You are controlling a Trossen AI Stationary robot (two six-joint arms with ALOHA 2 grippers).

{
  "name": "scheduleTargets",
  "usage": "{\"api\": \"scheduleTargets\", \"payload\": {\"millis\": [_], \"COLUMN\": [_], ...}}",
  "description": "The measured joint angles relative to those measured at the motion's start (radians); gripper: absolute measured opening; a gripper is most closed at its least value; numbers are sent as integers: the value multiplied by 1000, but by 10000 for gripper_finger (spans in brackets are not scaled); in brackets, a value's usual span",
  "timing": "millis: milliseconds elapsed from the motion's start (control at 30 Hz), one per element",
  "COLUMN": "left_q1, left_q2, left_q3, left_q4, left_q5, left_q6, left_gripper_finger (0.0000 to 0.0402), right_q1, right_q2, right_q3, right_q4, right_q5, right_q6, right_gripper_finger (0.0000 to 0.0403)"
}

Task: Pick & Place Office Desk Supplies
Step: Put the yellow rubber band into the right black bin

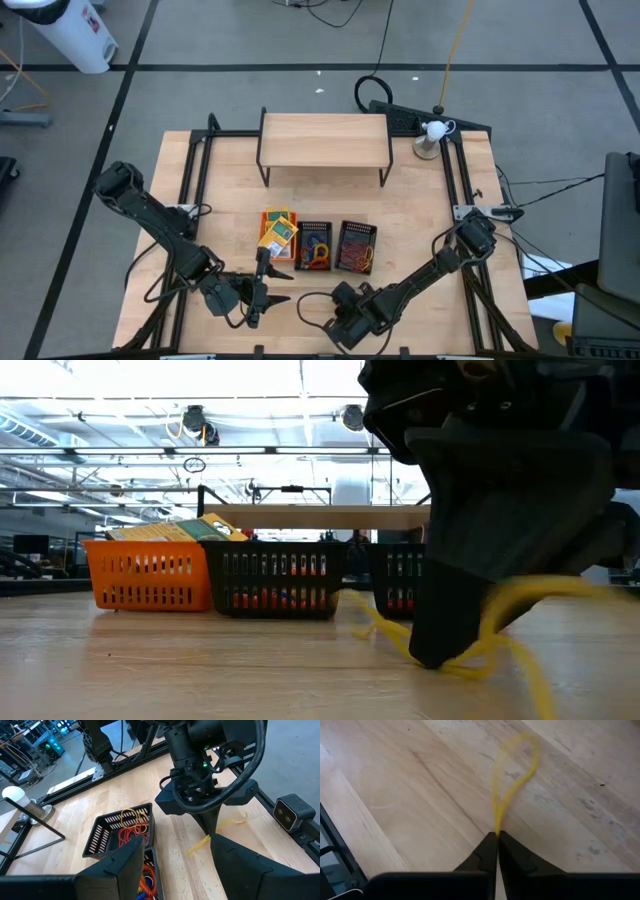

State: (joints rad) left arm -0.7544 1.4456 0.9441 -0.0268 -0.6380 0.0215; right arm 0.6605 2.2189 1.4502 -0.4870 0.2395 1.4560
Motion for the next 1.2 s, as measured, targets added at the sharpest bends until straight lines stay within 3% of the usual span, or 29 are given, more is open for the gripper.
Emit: {"api": "scheduleTargets", "payload": {"millis": [300, 633, 967, 1200], "left_q1": [15, 65, 99, 109], "left_q2": [0, 0, 0, 0], "left_q3": [0, 0, 0, 0], "left_q4": [1, 2, 1, 1], "left_q5": [0, 0, 9, 9], "left_q6": [0, -25, -38, -38], "left_gripper_finger": [225, 225, 225, 225], "right_q1": [11, 16, 22, 9], "right_q2": [-28, -224, -387, -465], "right_q3": [-3, -3, -3, -2], "right_q4": [126, 183, 144, -9], "right_q5": [209, 570, 683, 747], "right_q6": [-124, -527, -818, -866], "right_gripper_finger": [1, 0, 0, 0]}}
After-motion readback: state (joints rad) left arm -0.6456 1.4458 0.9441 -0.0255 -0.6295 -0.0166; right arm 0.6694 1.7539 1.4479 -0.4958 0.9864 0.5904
